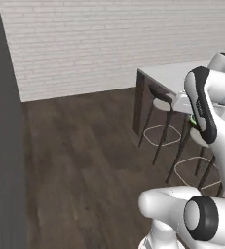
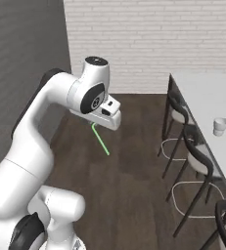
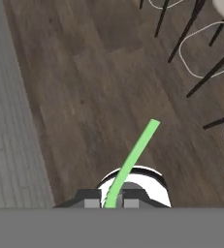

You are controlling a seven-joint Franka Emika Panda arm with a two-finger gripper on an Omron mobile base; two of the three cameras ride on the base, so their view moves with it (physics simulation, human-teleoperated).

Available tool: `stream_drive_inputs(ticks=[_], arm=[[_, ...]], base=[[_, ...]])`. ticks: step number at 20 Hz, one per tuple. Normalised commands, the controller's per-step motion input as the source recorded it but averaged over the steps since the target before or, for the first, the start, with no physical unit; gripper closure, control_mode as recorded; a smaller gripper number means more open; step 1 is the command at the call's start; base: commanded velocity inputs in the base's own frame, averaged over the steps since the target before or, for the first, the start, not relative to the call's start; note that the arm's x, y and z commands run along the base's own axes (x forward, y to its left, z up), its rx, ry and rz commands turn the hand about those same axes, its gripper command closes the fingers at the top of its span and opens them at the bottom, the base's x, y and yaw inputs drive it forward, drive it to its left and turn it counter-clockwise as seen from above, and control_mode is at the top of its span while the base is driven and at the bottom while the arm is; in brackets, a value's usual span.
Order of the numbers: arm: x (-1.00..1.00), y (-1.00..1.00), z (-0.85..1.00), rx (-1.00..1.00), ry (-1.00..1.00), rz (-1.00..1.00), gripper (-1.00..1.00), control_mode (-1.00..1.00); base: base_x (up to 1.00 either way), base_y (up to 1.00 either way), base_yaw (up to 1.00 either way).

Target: Take a straw from the drawer in front and place it inside the glass cup on the dining counter.

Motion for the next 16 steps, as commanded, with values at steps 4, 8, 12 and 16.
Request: stream_drive_inputs(ticks=[4, 8, 12, 16], arm=[[0.0, 0.0, 0.0, 0.0, 0.0, 0.0, 1.0, 1.0], [0.0, 0.0, 0.0, 0.0, 0.0, 0.0, 1.0, 1.0], [0.0, 0.0, 0.0, 0.0, 0.0, 0.0, 1.0, 1.0], [0.0, 0.0, 0.0, 0.0, 0.0, 0.0, 1.0, 1.0]], base=[[0.97, 0.29, -0.59], [0.91, 0.41, -0.61], [0.85, 0.54, -0.64], [0.76, 0.62, -0.63]])
